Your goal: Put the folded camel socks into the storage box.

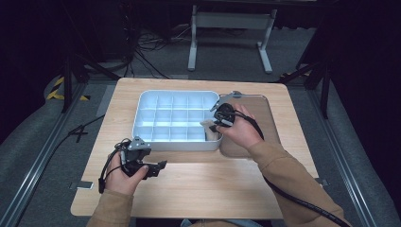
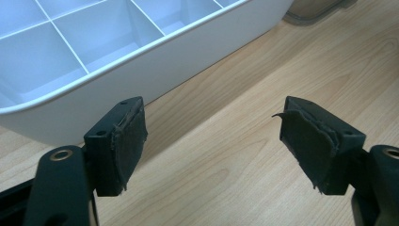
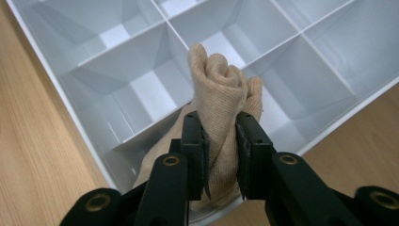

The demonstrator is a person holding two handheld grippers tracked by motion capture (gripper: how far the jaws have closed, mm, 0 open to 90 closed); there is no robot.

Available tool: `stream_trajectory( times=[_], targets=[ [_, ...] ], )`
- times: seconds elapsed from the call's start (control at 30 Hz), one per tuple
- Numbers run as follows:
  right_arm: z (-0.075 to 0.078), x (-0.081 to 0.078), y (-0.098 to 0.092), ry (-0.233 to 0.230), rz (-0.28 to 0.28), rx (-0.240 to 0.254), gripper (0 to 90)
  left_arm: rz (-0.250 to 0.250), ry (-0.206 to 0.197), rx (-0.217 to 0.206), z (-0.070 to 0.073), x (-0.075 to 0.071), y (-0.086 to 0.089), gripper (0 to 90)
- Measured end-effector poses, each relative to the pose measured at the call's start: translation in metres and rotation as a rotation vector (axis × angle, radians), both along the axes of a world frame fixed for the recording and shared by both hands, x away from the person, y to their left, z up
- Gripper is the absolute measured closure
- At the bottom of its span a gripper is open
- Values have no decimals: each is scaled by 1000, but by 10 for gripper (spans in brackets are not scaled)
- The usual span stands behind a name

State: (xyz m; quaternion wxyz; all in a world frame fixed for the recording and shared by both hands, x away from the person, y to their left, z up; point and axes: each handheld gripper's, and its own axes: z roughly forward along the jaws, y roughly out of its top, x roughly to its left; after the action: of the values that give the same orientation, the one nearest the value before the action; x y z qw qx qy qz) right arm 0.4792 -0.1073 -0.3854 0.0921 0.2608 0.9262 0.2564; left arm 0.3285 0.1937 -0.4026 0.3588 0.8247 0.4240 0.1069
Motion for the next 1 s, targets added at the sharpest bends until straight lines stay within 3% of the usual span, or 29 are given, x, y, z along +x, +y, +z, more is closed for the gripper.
stream_trajectory(
  times=[0.47, 0.8, 1.0],
  targets=[
    [-11, -1, 21, 69, -3, -171, 770, -11, 14, 2, -3, 1, -3, 236],
    [-29, 7, 28, 132, 0, -224, 769, -19, 20, 11, -5, 1, -4, 235],
    [-36, 12, 27, 150, 3, -217, 765, -25, 25, 20, -6, 2, -5, 233]
  ],
)
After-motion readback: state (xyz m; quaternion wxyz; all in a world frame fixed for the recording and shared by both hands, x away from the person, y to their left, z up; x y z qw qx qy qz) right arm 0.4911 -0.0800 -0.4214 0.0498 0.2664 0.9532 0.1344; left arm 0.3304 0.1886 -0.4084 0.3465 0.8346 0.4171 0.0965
